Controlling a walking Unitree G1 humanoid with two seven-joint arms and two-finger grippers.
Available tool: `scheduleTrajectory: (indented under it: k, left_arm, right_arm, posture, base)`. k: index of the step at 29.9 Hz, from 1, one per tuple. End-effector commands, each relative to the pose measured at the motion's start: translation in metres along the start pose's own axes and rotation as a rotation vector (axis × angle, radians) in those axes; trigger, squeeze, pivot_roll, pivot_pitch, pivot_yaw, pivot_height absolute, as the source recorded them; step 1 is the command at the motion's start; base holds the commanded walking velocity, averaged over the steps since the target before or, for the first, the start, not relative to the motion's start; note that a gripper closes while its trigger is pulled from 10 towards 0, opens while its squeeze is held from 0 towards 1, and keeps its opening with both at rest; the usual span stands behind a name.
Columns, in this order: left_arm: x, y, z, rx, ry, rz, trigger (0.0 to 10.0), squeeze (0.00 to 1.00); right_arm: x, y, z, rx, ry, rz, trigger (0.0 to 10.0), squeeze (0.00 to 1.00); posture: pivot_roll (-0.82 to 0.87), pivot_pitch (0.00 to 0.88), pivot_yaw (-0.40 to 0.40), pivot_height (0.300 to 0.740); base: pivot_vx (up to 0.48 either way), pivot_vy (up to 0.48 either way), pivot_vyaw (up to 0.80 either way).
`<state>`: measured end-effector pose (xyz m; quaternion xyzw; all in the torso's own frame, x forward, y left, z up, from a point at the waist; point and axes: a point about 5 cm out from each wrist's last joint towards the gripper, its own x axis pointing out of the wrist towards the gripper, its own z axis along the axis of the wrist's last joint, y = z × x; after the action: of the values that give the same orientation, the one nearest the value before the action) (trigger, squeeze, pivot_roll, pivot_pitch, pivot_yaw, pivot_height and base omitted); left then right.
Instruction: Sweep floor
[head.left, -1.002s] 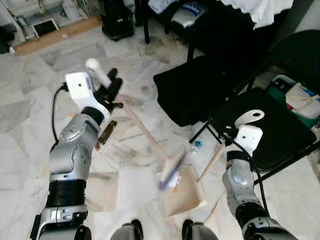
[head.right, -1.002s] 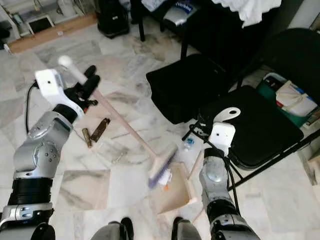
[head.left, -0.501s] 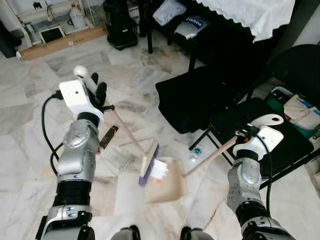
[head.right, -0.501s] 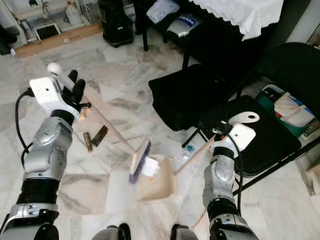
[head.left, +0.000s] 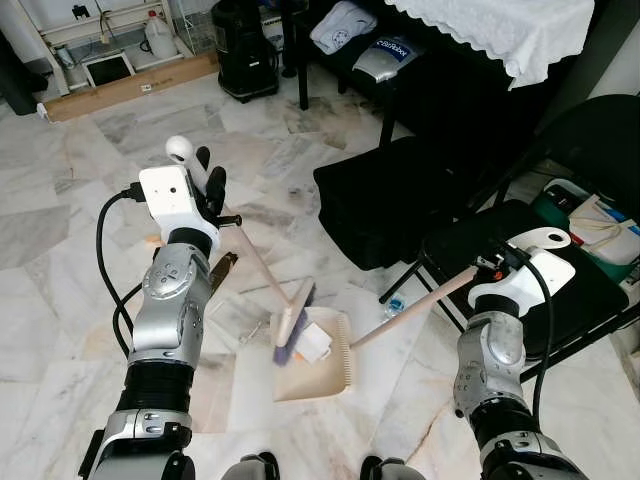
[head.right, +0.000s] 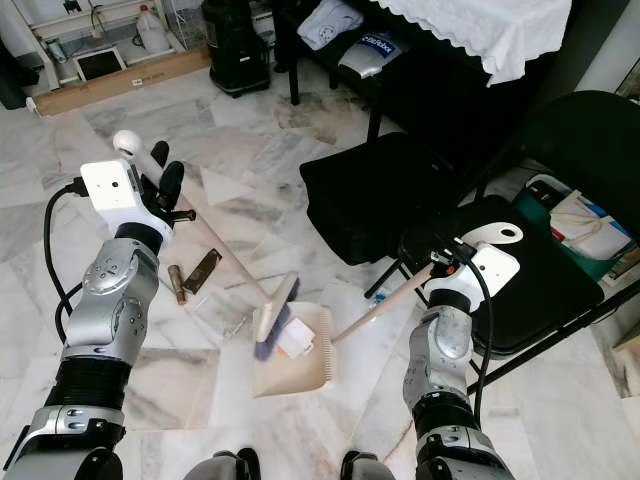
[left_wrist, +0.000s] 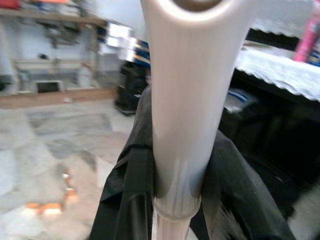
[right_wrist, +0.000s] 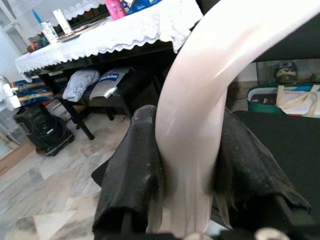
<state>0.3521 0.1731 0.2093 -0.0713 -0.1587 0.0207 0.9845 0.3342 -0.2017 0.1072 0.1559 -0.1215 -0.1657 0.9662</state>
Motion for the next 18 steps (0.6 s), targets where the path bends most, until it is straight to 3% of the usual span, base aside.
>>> scheduleTrajectory:
  k: [1, 11, 18]
  left_arm:
    - [0.005, 0.01, 0.018, 0.023, -0.085, 0.057, 10.0, 0.0]
    - [0.017, 0.019, 0.053, 0.047, -0.217, 0.107, 10.0, 0.0]
    - [0.006, 0.022, 0.028, 0.088, -0.147, 0.13, 10.0, 0.0]
  right_arm:
    - [0.003, 0.002, 0.009, 0.011, -0.045, 0.012, 10.0, 0.0]
    - [0.0, -0.001, 0.005, -0.013, -0.023, 0.024, 10.0, 0.0]
    - [0.001, 0.007, 0.01, -0.042, -0.046, 0.072, 10.0, 0.0]
  posture:
    - [0.01, 0.123, 0.007, 0.74]
    - [0.01, 0.119, -0.002, 0.74]
    - [0.0, 0.119, -0.006, 0.74]
  base:
    - [0.0, 0.0, 0.0]
    - [0.0, 0.0, 0.0]
    - [0.0, 0.0, 0.0]
